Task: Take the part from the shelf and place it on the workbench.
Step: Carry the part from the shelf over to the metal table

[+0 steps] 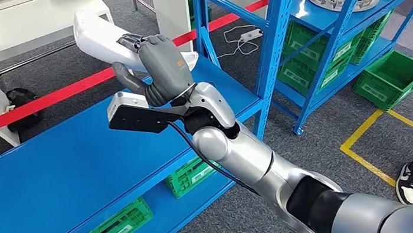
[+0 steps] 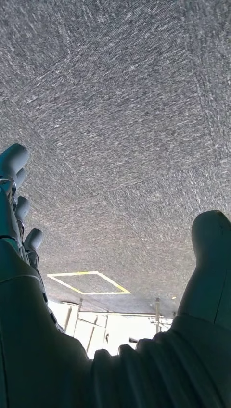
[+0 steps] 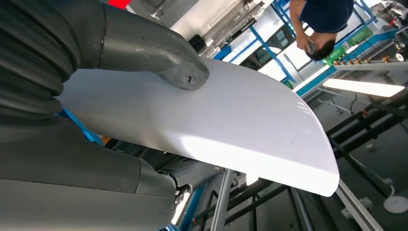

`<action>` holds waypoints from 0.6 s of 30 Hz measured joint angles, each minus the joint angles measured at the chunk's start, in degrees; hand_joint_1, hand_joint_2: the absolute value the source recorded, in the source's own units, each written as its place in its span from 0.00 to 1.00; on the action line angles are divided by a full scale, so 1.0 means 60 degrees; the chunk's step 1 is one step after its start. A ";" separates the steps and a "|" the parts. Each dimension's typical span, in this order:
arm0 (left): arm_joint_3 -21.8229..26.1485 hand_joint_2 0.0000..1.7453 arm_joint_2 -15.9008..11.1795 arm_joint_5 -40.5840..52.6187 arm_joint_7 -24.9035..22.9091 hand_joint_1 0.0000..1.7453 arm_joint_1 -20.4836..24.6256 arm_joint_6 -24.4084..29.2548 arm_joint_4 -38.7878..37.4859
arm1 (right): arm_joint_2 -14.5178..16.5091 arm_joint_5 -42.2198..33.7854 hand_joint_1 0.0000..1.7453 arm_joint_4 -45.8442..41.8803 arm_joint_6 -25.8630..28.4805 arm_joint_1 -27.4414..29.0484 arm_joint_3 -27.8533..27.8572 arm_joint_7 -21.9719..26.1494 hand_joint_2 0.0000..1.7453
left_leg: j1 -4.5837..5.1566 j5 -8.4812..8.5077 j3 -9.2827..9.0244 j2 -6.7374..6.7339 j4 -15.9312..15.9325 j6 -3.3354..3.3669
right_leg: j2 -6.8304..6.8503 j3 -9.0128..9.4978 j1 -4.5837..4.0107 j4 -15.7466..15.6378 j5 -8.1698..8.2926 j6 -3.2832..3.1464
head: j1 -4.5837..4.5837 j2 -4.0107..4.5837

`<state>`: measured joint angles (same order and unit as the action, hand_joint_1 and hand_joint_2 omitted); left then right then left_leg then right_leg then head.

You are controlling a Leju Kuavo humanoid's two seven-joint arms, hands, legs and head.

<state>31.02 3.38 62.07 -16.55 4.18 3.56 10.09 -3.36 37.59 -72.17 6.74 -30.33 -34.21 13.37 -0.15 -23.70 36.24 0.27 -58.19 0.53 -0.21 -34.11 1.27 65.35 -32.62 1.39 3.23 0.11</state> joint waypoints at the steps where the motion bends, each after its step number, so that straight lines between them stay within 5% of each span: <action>1: 0.0000 1.00 0.0003 0.0016 -0.0003 0.00 0.0012 -0.0026 0.0000 | -0.0006 0.0016 1.00 -0.0010 0.0006 0.0009 -0.0020 -0.0023 1.00 | 0.0005 0.0001 0.0033 0.0009 -0.0048 -0.0045 | 0.0000 0.0256 -0.0020 -0.0511 0.0261 -0.0029 | 0.0000 0.0000; 6: -0.0004 1.00 -0.0009 0.0141 -0.0055 0.00 0.0035 -0.0120 0.0009 | -0.0015 0.0212 1.00 -0.0127 0.0094 0.0128 -0.0153 -0.0228 1.00 | 0.0006 0.0075 0.0164 0.0036 -0.0114 -0.0410 | -0.0029 0.0315 -0.0051 -0.0991 0.0608 -0.0325 | 0.0005 0.0000; 9: -0.0004 1.00 -0.0019 0.0216 -0.0069 0.00 0.0061 -0.0130 0.0013 | -0.0016 0.0276 1.00 -0.0240 0.0128 0.0192 -0.0208 -0.0339 1.00 | -0.0037 -0.0880 0.0509 0.0015 -0.1084 -0.0576 | -0.0015 0.0101 -0.0017 -0.1062 0.0866 -0.0492 | -0.0012 0.0000; 11: -0.0005 1.00 -0.0027 0.0279 -0.0069 0.00 0.0101 -0.0145 0.0015 | -0.0038 0.0286 1.00 -0.0280 0.0134 0.0227 -0.0211 -0.0404 1.00 | -0.0053 -0.1644 0.0799 0.0011 -0.2294 -0.0648 | -0.0011 -0.0110 -0.0018 -0.1053 0.1022 -0.0508 | -0.0015 0.0000; 12: -0.0005 1.00 -0.0029 0.0305 -0.0069 0.00 0.0117 -0.0158 0.0015 | -0.0061 0.0288 1.00 -0.0289 0.0134 0.0248 -0.0212 -0.0426 1.00 | -0.0060 -0.1785 0.0821 0.0010 -0.2671 -0.0669 | -0.0007 -0.0221 -0.0017 -0.1041 0.1099 -0.0498 | -0.0015 0.0000; 14: -0.0008 1.00 -0.0034 0.0334 -0.0070 0.00 0.0140 -0.0194 0.0020 | -0.0118 0.0286 1.00 -0.0297 0.0133 0.0276 -0.0214 -0.0439 1.00 | -0.0078 -0.1546 0.0381 0.0007 -0.2432 -0.0676 | -0.0001 -0.0434 -0.0013 -0.1014 0.1244 -0.0459 | -0.0014 0.0000; 16: -0.0010 1.00 -0.0048 0.0341 -0.0072 0.00 0.0183 -0.0222 0.0030 | -0.0161 0.0266 1.00 -0.0327 0.0133 0.0279 -0.0214 -0.0437 1.00 | -0.0082 -0.1212 -0.0643 0.0008 -0.1066 -0.0640 | -0.0002 -0.0598 -0.0016 -0.0990 0.1386 -0.0381 | -0.0013 0.0000; 18: -0.0011 1.00 -0.0065 0.0342 -0.0074 0.00 0.0232 -0.0233 0.0038 | -0.0186 0.0231 1.00 -0.0373 0.0109 0.0259 -0.0234 -0.0438 1.00 | -0.0037 -0.1166 -0.1286 0.0030 -0.0072 -0.0537 | 0.0001 -0.0657 -0.0020 -0.1008 0.1536 -0.0268 | -0.0001 0.0000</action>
<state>30.95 2.99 64.12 -16.99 5.58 2.16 10.32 -4.47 38.98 -74.41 7.40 -28.78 -35.62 10.74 -0.37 -30.69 28.52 0.45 -58.63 -2.69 -0.20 -38.05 1.15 59.30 -23.40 -0.21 3.23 0.11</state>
